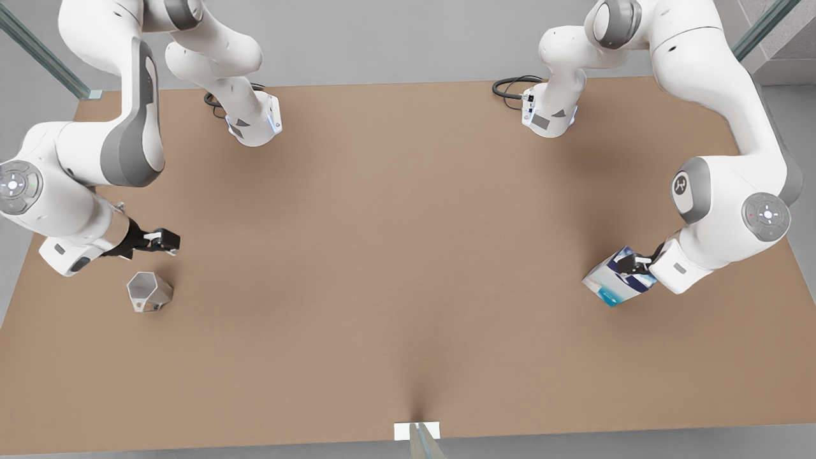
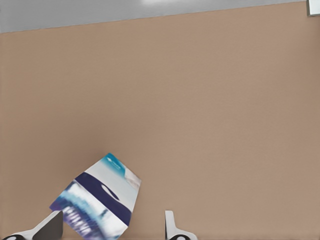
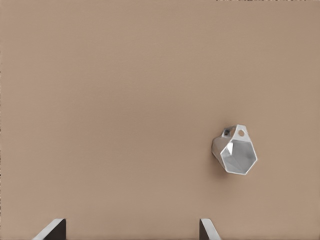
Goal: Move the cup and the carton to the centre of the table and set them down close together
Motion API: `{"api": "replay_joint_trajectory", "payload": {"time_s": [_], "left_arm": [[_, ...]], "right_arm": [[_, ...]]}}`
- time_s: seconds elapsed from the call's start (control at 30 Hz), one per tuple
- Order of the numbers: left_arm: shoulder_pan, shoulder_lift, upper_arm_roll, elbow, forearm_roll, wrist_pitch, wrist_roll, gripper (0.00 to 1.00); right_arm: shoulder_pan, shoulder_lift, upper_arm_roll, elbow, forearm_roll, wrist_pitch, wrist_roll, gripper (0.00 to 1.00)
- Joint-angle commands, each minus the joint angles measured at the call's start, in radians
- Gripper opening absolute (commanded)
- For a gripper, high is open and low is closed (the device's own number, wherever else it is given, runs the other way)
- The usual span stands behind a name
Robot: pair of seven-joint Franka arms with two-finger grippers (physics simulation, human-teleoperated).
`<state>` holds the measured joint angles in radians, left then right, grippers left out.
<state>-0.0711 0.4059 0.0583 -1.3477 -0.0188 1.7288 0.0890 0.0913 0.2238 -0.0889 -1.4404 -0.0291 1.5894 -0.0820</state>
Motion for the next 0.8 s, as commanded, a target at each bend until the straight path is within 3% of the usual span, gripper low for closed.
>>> {"api": "replay_joint_trajectory", "payload": {"time_s": [0.0, 0.07, 0.27, 0.37, 0.43, 0.6, 0.77], "left_arm": [[0.0, 0.001, 0.0, -0.001, 0.003, 0.0, 0.002, 1.0], [0.002, 0.002, 0.0, -0.001, 0.002, 0.0, 0.0, 1.0], [0.0, 0.024, 0.003, -0.002, 0.002, -0.006, -0.011, 1.0], [0.0, 0.03, 0.005, -0.004, 0.0, -0.009, -0.012, 1.0], [0.0, 0.037, 0.005, -0.004, 0.0, -0.014, -0.012, 1.0], [0.002, 0.056, 0.006, -0.002, 0.002, -0.012, -0.011, 1.0], [0.002, 0.067, 0.006, -0.001, 0.002, -0.011, -0.011, 1.0]], "right_arm": [[-0.001, 0.0, 0.0, 0.0, 0.0, 0.0, -0.001, 1.0], [-0.016, 0.009, 0.0, -0.012, -0.003, 0.015, -0.004, 1.0], [-0.145, 0.016, 0.0, -0.291, -0.003, 0.253, 0.001, 1.0], [-0.18, 0.016, 0.0, -0.351, 0.006, 0.262, 0.001, 1.0], [-0.186, 0.019, 0.001, -0.445, 0.005, 0.405, -0.013, 1.0], [-0.212, 0.075, 0.0, -0.503, 0.005, 0.563, -0.154, 1.0], [-0.223, 0.1, -0.002, -0.595, -0.003, 0.836, -0.206, 1.0]]}}
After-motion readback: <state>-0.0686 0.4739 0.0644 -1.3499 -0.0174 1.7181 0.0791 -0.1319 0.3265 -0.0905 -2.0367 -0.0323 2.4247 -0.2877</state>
